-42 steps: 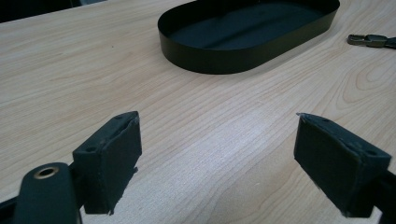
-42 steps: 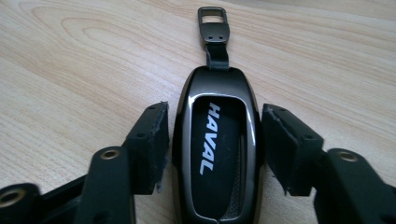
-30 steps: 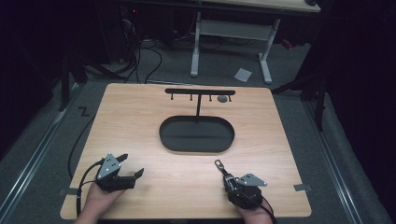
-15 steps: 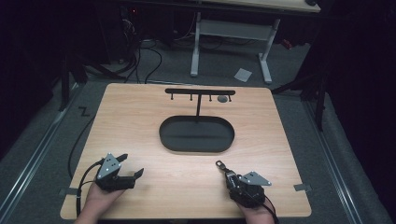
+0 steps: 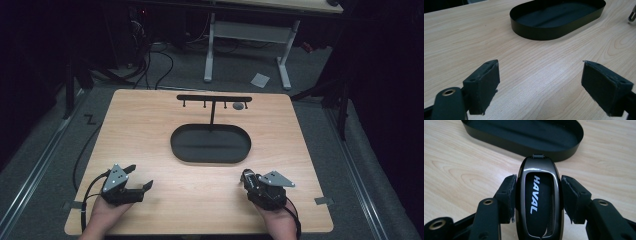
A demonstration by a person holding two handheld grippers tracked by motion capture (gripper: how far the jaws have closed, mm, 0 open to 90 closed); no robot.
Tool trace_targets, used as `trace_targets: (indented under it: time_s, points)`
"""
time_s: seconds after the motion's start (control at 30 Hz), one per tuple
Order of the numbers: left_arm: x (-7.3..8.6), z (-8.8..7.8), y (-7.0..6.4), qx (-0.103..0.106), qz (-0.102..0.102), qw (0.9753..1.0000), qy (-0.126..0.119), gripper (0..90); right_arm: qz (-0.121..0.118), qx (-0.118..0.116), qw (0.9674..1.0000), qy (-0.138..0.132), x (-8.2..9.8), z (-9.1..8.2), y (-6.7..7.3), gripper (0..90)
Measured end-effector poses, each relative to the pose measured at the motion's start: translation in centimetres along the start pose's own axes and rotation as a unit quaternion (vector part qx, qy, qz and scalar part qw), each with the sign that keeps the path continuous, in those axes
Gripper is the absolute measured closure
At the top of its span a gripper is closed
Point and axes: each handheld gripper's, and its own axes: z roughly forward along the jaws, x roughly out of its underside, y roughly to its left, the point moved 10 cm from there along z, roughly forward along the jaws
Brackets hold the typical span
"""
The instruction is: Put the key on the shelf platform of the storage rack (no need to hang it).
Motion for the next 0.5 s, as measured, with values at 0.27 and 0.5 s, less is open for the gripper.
trace_targets:
  time_s: [0.27,0.5]
  points:
    - [0.0,0.0,0.0,0.001,-0.001,1.0,-0.001,15.8,-0.001,0.003,1.0,-0.005,-1.7,0.2,-0.4,48.9]
    - [0.0,-0.1,0.0,0.002,-0.002,1.0,-0.002,15.9,-0.004,0.005,0.9999,-0.01,-4.0,0.6,-0.9,48.9]
